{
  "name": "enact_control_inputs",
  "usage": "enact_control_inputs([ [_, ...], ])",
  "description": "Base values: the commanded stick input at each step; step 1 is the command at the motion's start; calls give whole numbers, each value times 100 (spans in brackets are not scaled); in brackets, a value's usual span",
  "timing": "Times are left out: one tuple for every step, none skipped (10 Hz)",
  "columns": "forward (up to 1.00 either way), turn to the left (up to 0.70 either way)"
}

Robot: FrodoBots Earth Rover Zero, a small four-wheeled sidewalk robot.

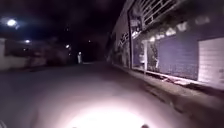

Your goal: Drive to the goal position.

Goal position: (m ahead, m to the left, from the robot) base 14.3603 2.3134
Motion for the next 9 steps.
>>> enact_control_inputs([
  [70,0],
  [70,0],
  [70,0],
  [70,0],
  [70,0],
  [70,0],
  [70,0],
  [70,0],
  [70,0],
])
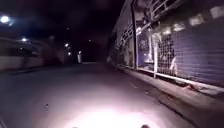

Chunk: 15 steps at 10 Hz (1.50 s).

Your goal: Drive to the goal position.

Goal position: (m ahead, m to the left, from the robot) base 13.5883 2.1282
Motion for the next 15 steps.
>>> enact_control_inputs([
  [70,0],
  [70,0],
  [70,0],
  [70,0],
  [70,0],
  [70,0],
  [70,0],
  [70,0],
  [70,0],
  [70,0],
  [70,0],
  [70,0],
  [70,0],
  [70,0],
  [70,0],
])
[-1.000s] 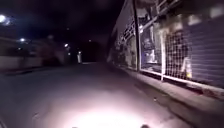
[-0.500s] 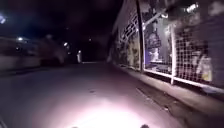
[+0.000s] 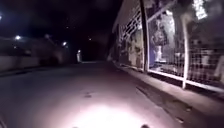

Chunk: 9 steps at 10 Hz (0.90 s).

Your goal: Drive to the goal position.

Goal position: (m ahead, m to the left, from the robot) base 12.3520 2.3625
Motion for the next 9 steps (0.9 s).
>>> enact_control_inputs([
  [70,0],
  [70,0],
  [70,0],
  [70,0],
  [70,0],
  [70,0],
  [70,0],
  [70,0],
  [70,0],
])
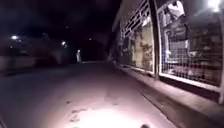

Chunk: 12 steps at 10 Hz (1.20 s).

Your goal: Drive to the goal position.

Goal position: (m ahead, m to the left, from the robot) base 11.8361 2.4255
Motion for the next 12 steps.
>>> enact_control_inputs([
  [70,0],
  [70,0],
  [70,0],
  [70,0],
  [70,0],
  [70,0],
  [70,0],
  [70,0],
  [70,0],
  [70,0],
  [70,0],
  [70,0],
])
